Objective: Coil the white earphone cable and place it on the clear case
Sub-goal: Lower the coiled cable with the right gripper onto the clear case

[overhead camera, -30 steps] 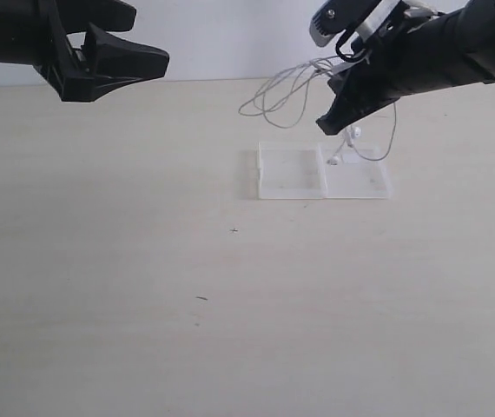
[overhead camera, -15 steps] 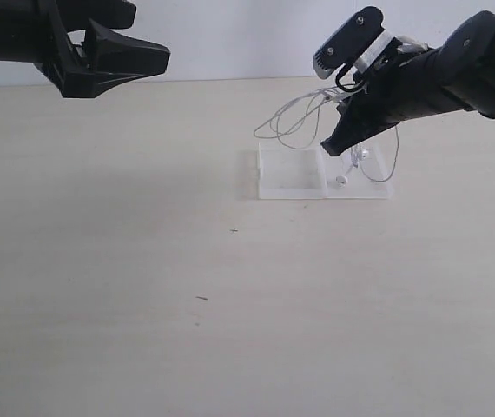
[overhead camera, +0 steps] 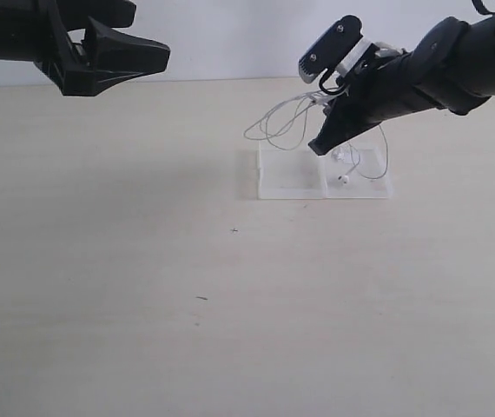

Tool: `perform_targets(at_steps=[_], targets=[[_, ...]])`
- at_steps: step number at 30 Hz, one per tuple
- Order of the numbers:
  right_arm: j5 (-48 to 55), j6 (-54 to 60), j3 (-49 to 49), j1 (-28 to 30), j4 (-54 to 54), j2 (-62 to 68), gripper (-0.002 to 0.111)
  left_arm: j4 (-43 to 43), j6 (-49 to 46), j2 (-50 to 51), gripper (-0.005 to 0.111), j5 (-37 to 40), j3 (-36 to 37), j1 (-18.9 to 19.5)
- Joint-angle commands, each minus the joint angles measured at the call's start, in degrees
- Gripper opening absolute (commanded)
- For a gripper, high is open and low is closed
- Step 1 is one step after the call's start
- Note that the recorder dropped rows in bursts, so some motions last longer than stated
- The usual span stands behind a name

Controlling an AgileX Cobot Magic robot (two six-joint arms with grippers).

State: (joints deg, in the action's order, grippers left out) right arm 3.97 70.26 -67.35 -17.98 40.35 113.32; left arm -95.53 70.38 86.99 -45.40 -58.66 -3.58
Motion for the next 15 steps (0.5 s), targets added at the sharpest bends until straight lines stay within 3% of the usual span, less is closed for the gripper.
perform_targets(at_steps=[1,15], targets=[[0.61,1.82,-0.54,0.19,-0.39,1.62,0.0,1.48,-0.06,-0.25,0.075,0.04,0.15,0.13],[-1.8,5.51,-0.43,0.19,-0.39,2.65,0.0,1.48,-0.06,-0.25,0.075,0.04,0.15,0.13]])
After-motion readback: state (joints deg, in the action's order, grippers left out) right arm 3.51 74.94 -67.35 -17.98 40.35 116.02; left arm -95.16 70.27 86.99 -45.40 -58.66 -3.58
